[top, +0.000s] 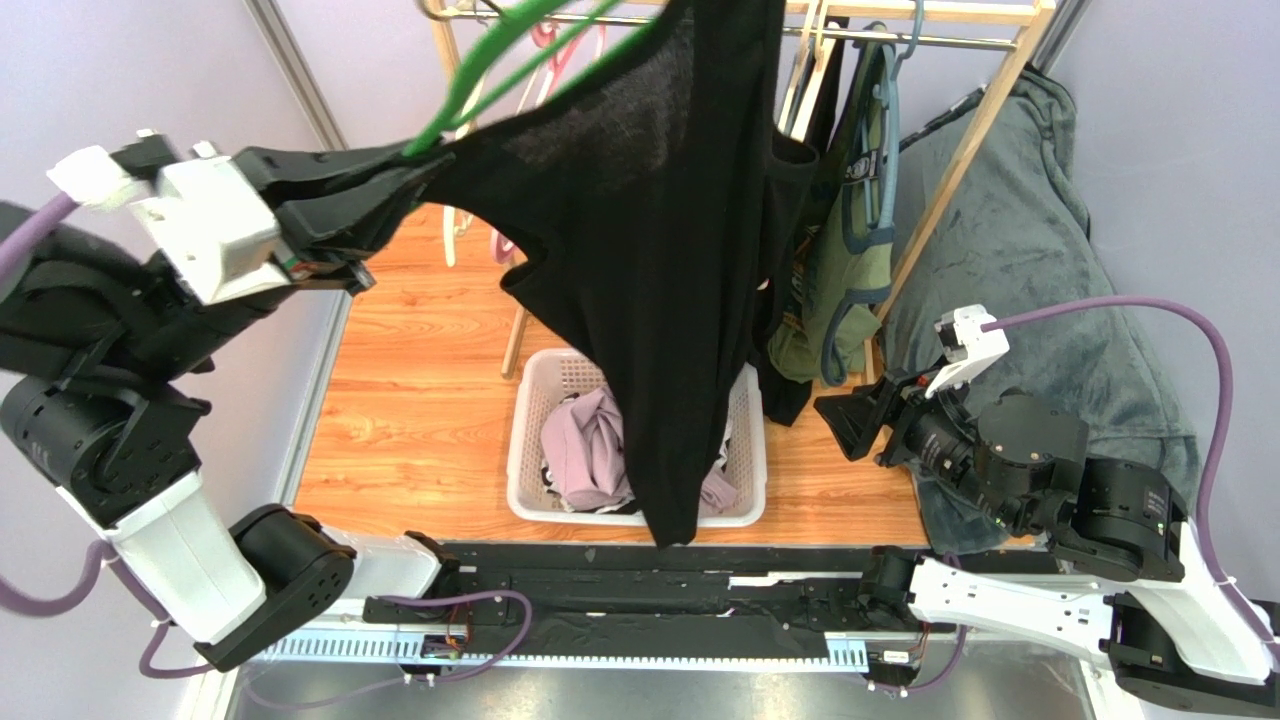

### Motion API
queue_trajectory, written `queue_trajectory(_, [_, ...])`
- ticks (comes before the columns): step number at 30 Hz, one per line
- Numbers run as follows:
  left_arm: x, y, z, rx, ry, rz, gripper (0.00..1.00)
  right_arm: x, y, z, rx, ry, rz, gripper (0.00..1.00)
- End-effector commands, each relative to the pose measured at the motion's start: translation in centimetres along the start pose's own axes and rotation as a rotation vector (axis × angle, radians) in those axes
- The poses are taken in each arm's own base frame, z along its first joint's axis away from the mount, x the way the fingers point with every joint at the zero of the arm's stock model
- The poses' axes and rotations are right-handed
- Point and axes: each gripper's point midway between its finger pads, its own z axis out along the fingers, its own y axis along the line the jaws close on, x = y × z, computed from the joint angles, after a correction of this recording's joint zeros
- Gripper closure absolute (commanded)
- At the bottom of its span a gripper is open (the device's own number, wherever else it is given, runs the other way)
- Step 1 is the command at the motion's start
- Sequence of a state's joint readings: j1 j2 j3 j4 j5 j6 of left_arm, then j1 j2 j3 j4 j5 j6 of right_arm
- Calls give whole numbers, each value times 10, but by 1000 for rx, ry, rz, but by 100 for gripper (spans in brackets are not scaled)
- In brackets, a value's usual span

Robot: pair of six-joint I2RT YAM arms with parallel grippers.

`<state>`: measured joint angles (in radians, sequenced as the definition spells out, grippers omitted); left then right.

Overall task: Remove the tank top from the hanger
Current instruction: Pick up the hanger from the clothesline, then remove the tank top from the hanger.

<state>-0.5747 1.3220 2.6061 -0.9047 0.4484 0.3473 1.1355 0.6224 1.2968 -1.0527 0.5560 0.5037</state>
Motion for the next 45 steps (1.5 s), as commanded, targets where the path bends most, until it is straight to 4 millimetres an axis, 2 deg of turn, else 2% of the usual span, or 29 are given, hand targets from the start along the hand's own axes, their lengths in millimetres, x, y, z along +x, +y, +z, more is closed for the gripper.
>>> queue_trajectory(1, [-52, 33, -6, -148, -175, 105, 100, -6, 7, 6, -10, -25, 14, 41])
queue_trajectory(3, [-53, 40, -7, -189, -177, 119, 100, -5, 8, 7, -13, -23, 12, 41])
queue_trajectory(10, [-28, 46, 5, -198, -105, 200, 100, 0, 6, 8, -19, -25, 17, 41])
queue_trajectory(14, [-18, 23, 6, -82, -84, 183, 100, 0, 2, 5, -13, -35, 20, 41])
queue_trajectory(16, [-3, 8, 7, -10, -39, 154, 100, -1, 0, 3, -13, -41, 24, 41])
queue_trajectory(20, [14, -31, -6, 156, 9, 79, 100, 1, -1, 3, -9, -39, 21, 41])
queue_trajectory(25, [23, -54, -24, 226, 48, 1, 100, 0, 1, 4, -15, -37, 19, 41])
queue_trajectory(27, [37, -65, -29, 257, 89, -33, 100, -1, 3, 5, -17, -34, 17, 41])
queue_trajectory(29, [41, -75, -41, 278, 105, -55, 100, -5, 5, 4, -23, -41, 18, 41])
queue_trajectory(30, [57, -84, -40, 304, 143, -86, 100, -5, 7, 6, -26, -37, 14, 41])
queue_trajectory(32, [65, -92, -50, 312, 163, -113, 100, -11, 12, 5, -44, -47, 11, 41])
queue_trajectory(33, [85, -100, -48, 331, 212, -150, 100, -12, 15, 7, -49, -46, 8, 41])
queue_trajectory(35, [96, -106, -54, 326, 234, -168, 100, -19, 25, 8, -88, -66, 9, 37])
queue_trajectory(36, [112, -113, -57, 333, 268, -189, 100, -21, 29, 9, -106, -69, 9, 36])
queue_trajectory(39, [138, -120, -58, 321, 317, -219, 100, -32, 49, 9, -194, -107, 17, 33])
queue_trajectory(40, [142, -121, -59, 317, 326, -221, 100, -38, 61, 9, -250, -129, 30, 32])
queue_trajectory(43, [155, -125, -59, 325, 353, -230, 100, -43, 82, 13, -333, -151, 14, 31])
queue_trajectory(45, [163, -130, -60, 335, 371, -240, 100, -50, 89, 11, -364, -167, -17, 31])
